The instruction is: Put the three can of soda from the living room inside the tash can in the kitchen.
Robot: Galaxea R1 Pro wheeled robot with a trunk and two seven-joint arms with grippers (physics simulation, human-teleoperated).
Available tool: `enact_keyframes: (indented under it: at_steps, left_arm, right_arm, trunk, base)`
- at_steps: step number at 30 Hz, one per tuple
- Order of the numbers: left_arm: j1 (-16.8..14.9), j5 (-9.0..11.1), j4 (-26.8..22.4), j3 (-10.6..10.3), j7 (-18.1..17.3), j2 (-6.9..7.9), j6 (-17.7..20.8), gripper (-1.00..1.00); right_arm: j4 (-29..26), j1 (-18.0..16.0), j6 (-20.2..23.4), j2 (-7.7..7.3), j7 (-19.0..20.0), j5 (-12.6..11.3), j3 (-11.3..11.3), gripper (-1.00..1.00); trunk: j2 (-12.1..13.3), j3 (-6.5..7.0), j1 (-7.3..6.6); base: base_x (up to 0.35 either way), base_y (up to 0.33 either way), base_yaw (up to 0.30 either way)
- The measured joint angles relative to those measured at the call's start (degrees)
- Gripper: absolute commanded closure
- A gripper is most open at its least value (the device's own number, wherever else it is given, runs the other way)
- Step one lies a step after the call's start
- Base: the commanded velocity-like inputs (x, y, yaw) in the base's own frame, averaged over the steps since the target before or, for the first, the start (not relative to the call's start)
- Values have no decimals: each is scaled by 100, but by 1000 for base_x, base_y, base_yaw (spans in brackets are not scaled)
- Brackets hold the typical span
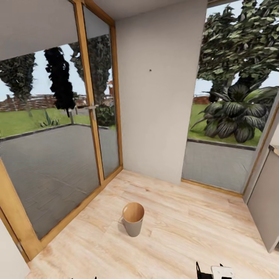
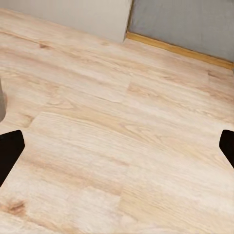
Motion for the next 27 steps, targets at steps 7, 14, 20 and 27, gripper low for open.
enact_keyframes:
  at_steps: [7,14,20,27]
  left_arm:
    - [0,-2,18,-4,0,0,0,-100]
    - [0,2,7,-2,0,0,5,-100]
    - [0,4,6,-1,0,0,8,-100]
    - [0,4,7,0,0,0,3,-100]
  right_arm:
    - [0,0,1,0,0,0,0,-100]
    - [0,0,0,7,0,0,1,-100]
    - [0,0,0,8,0,0,3,-100]
    - [0,0,0,13,-4,0,8,-100]
  trunk:
    - [0,1,0]
    - [0,1,0]
    - [0,1,0]
    - [0,1,0]
  base:
    - [118,-140,14]
    - [123,-136,1]
    - [150,-113,1]
    - [157,-106,149]
